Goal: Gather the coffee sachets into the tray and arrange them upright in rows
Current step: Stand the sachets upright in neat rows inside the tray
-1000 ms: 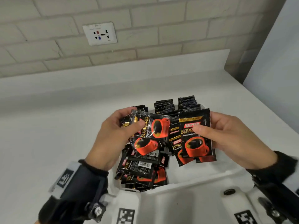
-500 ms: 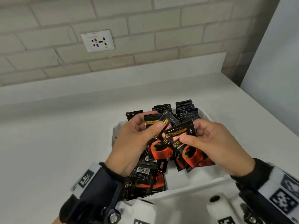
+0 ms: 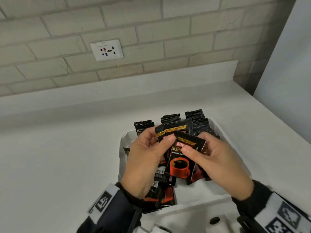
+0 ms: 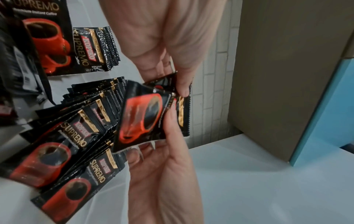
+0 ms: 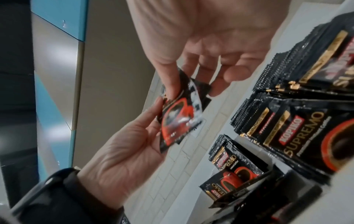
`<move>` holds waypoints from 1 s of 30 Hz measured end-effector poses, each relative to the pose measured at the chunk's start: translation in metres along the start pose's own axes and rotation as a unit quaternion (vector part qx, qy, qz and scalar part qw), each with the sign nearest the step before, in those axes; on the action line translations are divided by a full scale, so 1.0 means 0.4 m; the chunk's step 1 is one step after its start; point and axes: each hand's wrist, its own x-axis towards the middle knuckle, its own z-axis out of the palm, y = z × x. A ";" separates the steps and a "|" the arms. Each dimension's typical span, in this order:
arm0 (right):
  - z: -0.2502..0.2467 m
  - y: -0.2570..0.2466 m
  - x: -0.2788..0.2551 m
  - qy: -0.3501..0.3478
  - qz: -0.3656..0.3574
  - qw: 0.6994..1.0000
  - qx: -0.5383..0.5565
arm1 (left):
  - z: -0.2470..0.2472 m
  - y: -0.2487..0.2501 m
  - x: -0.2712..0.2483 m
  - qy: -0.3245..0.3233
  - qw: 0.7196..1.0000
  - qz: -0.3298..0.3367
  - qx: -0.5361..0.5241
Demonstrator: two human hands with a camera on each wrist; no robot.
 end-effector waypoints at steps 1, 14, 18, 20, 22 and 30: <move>-0.006 -0.001 -0.002 -0.004 -0.001 0.999 -0.033 | -0.002 0.003 -0.001 0.002 1.000 0.002 -0.004; -0.039 -0.011 -0.010 -0.003 -0.042 0.998 0.054 | 0.021 0.019 -0.047 -0.145 0.969 0.055 0.195; -0.043 0.004 -0.016 0.000 -0.026 0.999 0.045 | 0.013 0.013 -0.058 -0.186 0.928 0.086 0.312; -0.041 0.005 -0.019 -0.011 -0.030 0.999 0.034 | 0.007 0.007 -0.055 -0.178 0.901 0.107 0.381; -0.043 -0.007 -0.020 -0.025 -0.047 0.999 0.002 | 0.001 0.011 -0.049 -0.180 0.883 0.118 0.418; -0.048 -0.133 0.014 -0.168 -0.132 0.922 -0.324 | 0.001 0.062 -0.045 -0.213 0.823 0.135 0.508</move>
